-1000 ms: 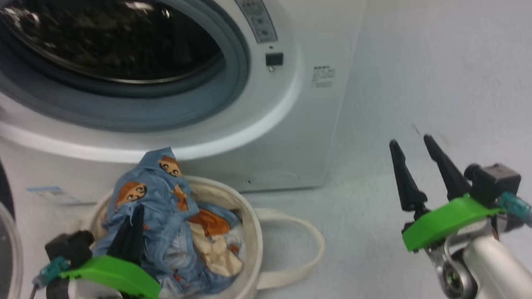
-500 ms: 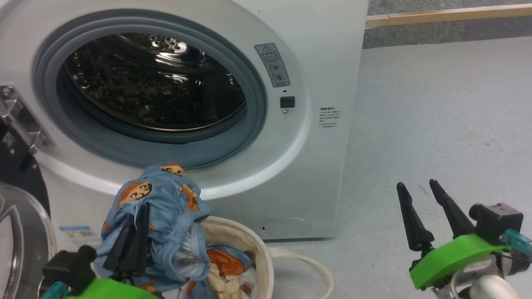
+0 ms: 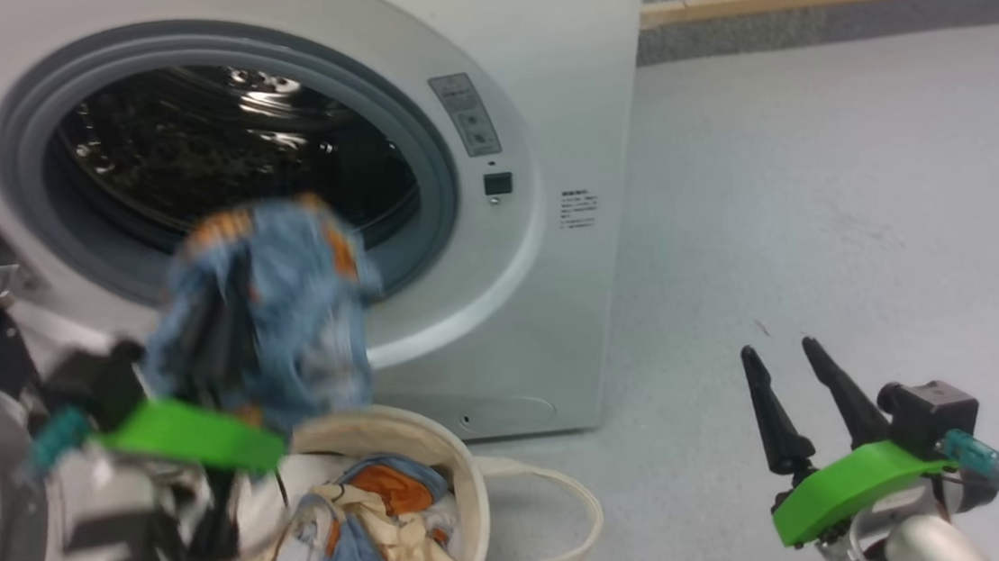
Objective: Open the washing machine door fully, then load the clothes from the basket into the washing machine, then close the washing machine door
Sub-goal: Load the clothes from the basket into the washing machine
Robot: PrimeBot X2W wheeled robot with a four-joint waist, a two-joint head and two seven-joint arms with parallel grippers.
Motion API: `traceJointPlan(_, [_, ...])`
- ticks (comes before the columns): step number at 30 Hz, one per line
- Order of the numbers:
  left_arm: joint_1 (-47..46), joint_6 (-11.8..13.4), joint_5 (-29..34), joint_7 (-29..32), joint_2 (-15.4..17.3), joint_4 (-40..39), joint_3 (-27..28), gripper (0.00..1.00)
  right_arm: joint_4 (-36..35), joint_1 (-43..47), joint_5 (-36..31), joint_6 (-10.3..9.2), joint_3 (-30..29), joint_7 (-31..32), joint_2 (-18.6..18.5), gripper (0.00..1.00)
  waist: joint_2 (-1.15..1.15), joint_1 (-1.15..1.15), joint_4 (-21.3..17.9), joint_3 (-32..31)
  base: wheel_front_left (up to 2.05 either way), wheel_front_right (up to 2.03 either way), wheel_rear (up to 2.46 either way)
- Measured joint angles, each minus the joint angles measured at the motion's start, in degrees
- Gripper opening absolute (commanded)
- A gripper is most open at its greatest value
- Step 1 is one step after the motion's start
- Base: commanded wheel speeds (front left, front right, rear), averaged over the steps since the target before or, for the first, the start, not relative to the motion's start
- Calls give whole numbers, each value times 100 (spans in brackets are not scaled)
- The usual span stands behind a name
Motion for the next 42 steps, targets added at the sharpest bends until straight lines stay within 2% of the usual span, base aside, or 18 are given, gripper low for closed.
traceJointPlan(5, [-689,-1,160,-26,34,-11,160,0,-81,-90,-12,0,0,0,-166,100,0,0,-148,231,0,0,0])
traceJointPlan(9, [-914,-4,200,-42,33,270,301,0,-138,-163,-69,0,-12,0,-221,100,0,1,-232,454,0,0,0])
traceJointPlan(14, [-1258,-8,339,-42,64,1165,489,0,-234,-288,-179,0,-56,0,-278,100,0,1,-402,895,0,0,0])
traceJointPlan(20, [-2153,-8,439,-42,134,2251,555,0,-412,-387,-344,0,-281,0,-336,100,0,2,-629,1477,0,0,0])
traceJointPlan(28, [-3537,-9,847,-41,459,3527,378,0,-745,-457,-573,0,-581,0,-266,100,0,1,-879,2415,0,0,0])
traceJointPlan(30, [-3816,1,949,-34,508,3442,360,0,-866,-458,-622,0,-658,0,-234,100,0,2,-916,2604,0,0,0])
traceJointPlan(34, [-4350,84,1040,-38,479,2002,721,0,-1073,-463,-720,0,-845,0,-180,100,0,1,-942,2970,0,0,0])
traceJointPlan(36, [-4419,82,1101,-26,403,1711,867,0,-1132,-464,-771,0,-917,0,-133,100,-1,2,-938,3123,0,0,0])
traceJointPlan(39, [-4281,52,1193,-49,358,1802,916,0,-1132,-473,-810,0,-945,0,-71,100,0,1,-921,3232,0,0,0])
traceJointPlan(42, [-4235,44,1243,-43,323,2287,910,0,-1131,-474,-810,0,-932,0,-34,100,0,-1,-919,3233,0,0,0])
